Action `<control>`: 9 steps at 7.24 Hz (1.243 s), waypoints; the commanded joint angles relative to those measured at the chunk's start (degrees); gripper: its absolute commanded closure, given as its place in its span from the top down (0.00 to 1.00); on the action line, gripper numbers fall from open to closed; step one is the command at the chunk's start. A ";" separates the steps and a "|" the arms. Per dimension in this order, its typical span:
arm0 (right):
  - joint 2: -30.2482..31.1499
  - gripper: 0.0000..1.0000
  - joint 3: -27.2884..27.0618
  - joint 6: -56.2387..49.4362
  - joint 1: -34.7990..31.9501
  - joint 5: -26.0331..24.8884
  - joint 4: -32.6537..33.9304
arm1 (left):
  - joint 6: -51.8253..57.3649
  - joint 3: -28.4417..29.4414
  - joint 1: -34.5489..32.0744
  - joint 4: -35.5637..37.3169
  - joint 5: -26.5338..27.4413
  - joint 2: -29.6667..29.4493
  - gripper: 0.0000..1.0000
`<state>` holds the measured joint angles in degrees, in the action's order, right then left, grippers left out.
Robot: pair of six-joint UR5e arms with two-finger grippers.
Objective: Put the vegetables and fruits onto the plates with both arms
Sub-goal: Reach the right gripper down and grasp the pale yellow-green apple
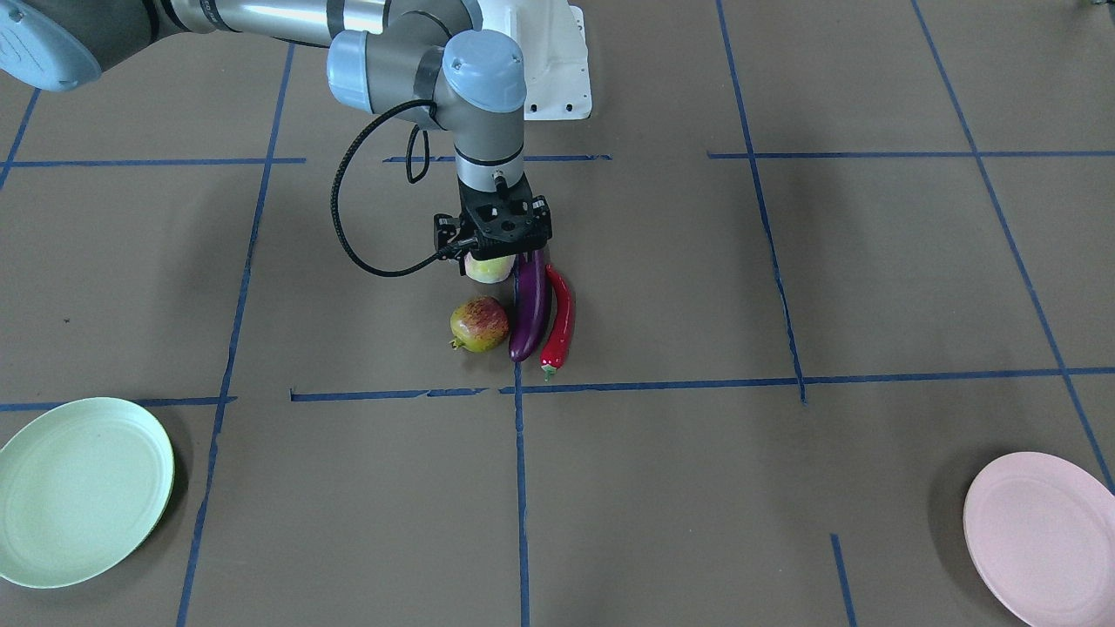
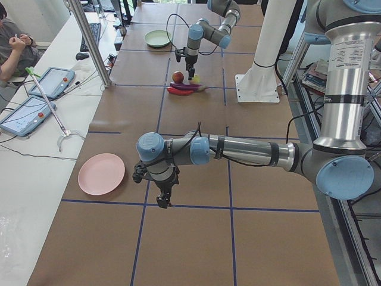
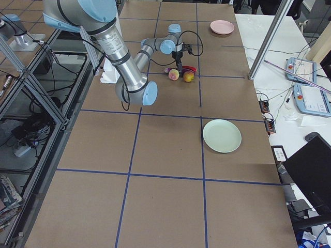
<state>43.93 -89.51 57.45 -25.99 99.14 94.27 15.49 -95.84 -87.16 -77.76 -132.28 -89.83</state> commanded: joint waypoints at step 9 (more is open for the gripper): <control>0.19 0.04 -2.83 -1.02 -4.20 9.01 4.24 | 0.07 0.47 0.15 -0.02 -0.09 0.00 1.00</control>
<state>43.85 -89.80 56.65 -26.53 103.79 96.86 15.48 -95.29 -87.01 -77.78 -132.29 -89.82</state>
